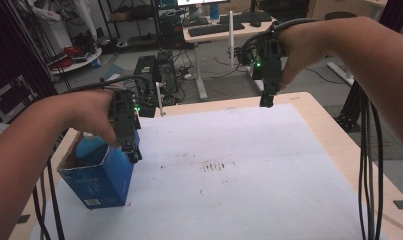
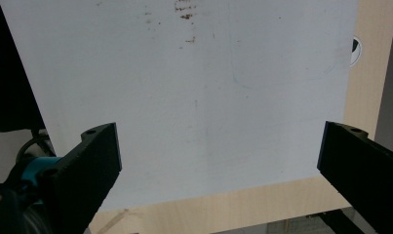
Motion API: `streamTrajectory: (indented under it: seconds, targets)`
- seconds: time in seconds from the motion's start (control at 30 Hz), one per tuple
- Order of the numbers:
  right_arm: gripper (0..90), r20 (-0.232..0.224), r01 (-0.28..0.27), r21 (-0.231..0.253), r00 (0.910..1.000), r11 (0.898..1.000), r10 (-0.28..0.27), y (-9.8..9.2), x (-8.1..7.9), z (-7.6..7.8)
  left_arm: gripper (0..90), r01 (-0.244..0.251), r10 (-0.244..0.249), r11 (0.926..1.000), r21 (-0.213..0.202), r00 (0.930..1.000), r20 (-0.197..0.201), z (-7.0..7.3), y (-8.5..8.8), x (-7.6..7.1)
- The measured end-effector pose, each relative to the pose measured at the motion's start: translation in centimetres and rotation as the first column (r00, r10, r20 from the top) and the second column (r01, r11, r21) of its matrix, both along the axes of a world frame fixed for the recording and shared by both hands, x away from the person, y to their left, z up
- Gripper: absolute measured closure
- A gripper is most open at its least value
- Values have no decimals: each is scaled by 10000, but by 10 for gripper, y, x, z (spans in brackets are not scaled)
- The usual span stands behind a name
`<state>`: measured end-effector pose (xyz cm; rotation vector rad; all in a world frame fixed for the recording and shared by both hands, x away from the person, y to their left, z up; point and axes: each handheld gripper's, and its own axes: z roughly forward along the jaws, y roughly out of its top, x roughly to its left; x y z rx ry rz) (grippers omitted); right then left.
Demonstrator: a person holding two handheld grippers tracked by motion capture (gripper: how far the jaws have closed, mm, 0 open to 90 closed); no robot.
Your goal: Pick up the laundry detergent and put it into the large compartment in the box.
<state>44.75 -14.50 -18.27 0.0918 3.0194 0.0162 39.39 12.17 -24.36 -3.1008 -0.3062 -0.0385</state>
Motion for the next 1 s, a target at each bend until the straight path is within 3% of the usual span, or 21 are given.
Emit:
streamTrajectory:
  seconds: [0.23,0.6,0.8,1.0]
  targets:
    - [13,-4,42,-66,10000,10000,-42,4,0,-2,17,153,-152,9997,-192,9999,62,-10,-1,2]
    - [13,-95,27,-76,10000,10000,-28,7,5,-7,18,356,-356,9994,-24,9994,-32,-25,-4,8]
    - [13,-68,81,-31,9999,10000,-81,2,7,-3,18,381,-382,9990,-230,9993,-36,-23,-7,10]
    - [13,-66,103,-8,9999,9999,-103,-4,9,-1,18,390,-391,9992,-127,9992,-96,-23,-12,13]
